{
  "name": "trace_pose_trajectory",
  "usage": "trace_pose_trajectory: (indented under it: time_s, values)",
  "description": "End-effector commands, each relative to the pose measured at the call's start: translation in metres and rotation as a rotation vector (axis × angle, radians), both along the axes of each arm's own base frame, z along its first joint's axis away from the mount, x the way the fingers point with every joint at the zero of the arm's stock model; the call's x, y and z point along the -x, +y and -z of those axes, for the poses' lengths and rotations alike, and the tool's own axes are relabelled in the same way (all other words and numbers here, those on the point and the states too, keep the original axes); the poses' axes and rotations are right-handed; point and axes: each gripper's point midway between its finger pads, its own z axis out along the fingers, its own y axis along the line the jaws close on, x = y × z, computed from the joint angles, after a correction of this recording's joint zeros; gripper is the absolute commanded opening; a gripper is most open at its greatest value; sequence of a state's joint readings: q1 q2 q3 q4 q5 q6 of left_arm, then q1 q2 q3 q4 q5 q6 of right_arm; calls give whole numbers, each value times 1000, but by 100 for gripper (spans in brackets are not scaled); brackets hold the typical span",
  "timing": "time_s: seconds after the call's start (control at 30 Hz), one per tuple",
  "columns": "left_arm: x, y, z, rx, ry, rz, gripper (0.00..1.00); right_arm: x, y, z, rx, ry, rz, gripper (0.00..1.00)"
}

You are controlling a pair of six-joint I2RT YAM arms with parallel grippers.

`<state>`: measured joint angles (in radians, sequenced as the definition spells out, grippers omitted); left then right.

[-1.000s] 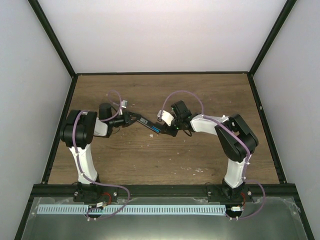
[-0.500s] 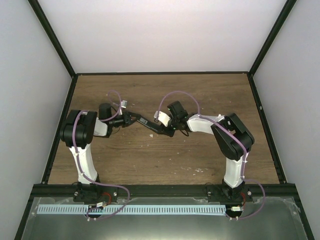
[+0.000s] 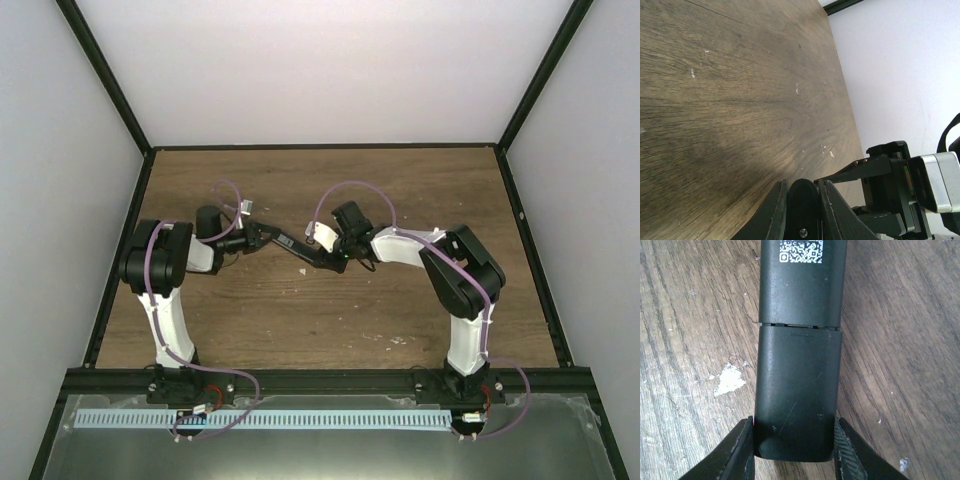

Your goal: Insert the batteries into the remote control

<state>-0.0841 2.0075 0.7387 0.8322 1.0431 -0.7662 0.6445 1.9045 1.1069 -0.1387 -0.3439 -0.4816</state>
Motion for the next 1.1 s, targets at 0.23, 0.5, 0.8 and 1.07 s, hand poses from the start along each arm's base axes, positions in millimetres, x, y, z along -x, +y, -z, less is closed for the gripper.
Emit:
trace_pose_trajectory:
  time_s: [0.23,0.5,0.8,1.07]
  values:
    - [-6,3,6,-23,-43,-7,0,5,23,-10,-14,15,-54,40]
    - [-5,4,6,-21,-42,-6,0,6,26,-11,-13,15,-55,49]
    - [-5,5,5,-19,-43,-5,0,-3,23,-8,15,-20,-27,50]
    - [-5,6,5,-13,-43,-2,0,-12,21,-6,36,-59,-5,44]
